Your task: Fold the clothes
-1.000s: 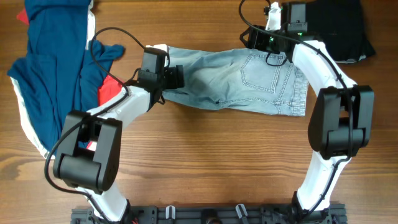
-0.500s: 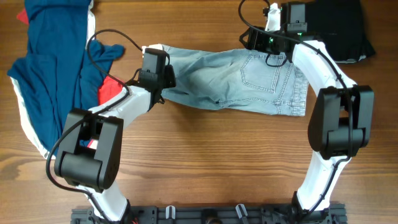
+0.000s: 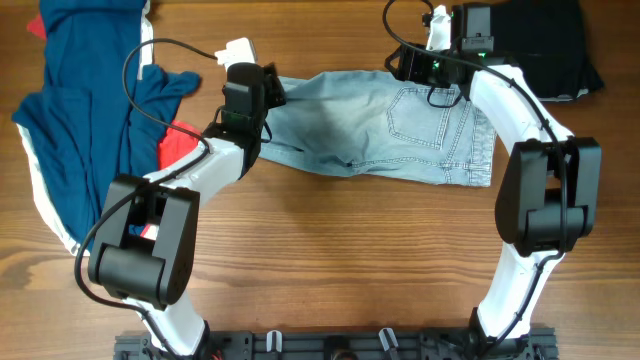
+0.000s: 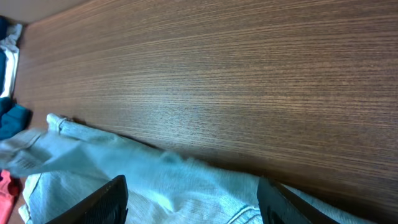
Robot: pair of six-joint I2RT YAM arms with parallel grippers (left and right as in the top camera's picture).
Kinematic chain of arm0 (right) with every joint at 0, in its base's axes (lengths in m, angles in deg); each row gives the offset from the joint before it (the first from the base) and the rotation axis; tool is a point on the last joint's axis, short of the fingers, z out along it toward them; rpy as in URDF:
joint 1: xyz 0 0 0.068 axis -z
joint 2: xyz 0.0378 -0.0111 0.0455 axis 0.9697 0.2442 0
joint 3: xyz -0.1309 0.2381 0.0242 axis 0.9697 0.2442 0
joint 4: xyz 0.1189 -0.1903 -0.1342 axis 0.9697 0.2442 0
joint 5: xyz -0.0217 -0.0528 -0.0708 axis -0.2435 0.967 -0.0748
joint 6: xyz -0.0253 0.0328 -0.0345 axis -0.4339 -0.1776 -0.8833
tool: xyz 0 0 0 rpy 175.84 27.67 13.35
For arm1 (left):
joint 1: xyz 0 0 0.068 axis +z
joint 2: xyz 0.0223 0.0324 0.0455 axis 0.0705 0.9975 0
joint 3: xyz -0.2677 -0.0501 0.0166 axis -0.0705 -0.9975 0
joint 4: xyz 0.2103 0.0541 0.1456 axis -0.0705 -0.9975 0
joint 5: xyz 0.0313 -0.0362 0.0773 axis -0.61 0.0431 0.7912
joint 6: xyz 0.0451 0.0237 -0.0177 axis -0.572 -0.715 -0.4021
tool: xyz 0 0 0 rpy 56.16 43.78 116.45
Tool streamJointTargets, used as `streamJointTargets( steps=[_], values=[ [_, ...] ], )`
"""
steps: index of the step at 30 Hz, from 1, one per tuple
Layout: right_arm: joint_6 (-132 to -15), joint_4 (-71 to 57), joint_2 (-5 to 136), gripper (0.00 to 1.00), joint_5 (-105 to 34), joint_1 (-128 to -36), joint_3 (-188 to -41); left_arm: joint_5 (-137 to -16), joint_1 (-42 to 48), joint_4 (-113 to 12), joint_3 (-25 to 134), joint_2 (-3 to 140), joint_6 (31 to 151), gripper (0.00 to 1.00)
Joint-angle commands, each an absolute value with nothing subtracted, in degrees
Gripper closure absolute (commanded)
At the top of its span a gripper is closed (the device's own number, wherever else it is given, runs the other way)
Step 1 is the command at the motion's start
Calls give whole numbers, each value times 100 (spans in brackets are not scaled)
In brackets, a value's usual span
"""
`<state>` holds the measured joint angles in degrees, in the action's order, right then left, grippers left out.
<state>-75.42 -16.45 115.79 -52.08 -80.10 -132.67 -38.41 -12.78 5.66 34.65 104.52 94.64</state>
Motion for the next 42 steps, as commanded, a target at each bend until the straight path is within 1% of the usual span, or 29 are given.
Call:
streamJointTargets(
  steps=[1, 7, 9, 12, 17, 19, 22, 24, 25, 26, 27, 28, 30, 33, 37, 39, 42],
  values=[
    [-7656, -1680, 11407, 33, -5328, -8023, -13376, -3638, -1284, 452, 3505, 10502, 9604, 0],
    [-7828, -1608, 11072, 33, -5348, -8012, -13376, -3861, -1284, 13, 3505, 10445, 9604, 0],
    [-7977, -1460, 10856, 33, -5352, -8014, -13376, -4123, -1284, -136, 3505, 10386, 9604, 0],
    [-8176, -1055, 10587, 32, -5370, -8075, -13376, -4185, -1284, -520, 3505, 10285, 9615, 0],
    [-8292, -640, 10628, 33, -5302, -8292, -13374, -4178, -1225, -1264, 3505, 9794, 10196, 0],
    [-8270, -642, 10639, 34, -5324, -8364, -13374, -4147, -1099, -1862, 3505, 9354, 10454, 0],
    [-8272, -740, 10639, 34, -5321, -8473, -13374, -4158, -871, -2341, 3505, 8884, 10703, 0],
    [-8270, -815, 10642, 41, -5328, -8582, -13374, -4200, -755, -2483, 3505, 8666, 10701, 0],
    [-8270, -861, 10644, 49, -5350, -8654, -13374, -4198, -720, -2531, 3505, 8596, 10703, 0],
    [-8272, -939, 10677, 61, -5405, -8764, -13374, -4191, -661, -2577, 3505, 8533, 10795, 0],
    [-8274, -1014, 10711, 68, -5477, -8869, -13374, -4191, -596, -2601, 3505, 8484, 10996, 0],
    [-8272, -1101, 10792, 72, -5479, -8991, -13374, -4191, -519, -2638, 3505, 8428, 11269, 0],
    [-8309, -1293, 10969, 77, -5481, -9238, -13374, -4198, -320, -2743, 3505, 8259, 11822, 0],
    [-8440, -1630, 11295, 80, -5689, -9583, -13374, -4200, -12, -2964, 3505, 7912, 12310, 0],
    [-8932, -1849, 11662, 80, -6163, -10016, -13374, -4200, 329, -3233, 3505, 7507, 12301, 0],
    [-9277, -1748, 11796, 80, -6137, -10228, -13374, -4200, 449, -3408, 3505, 7424, 12299, 0],
    [-9330, -1776, 11920, 79, -5691, -10445, -13374, -4198, 508, -3613, 3503, 7418, 12301, 0]
  ],
)
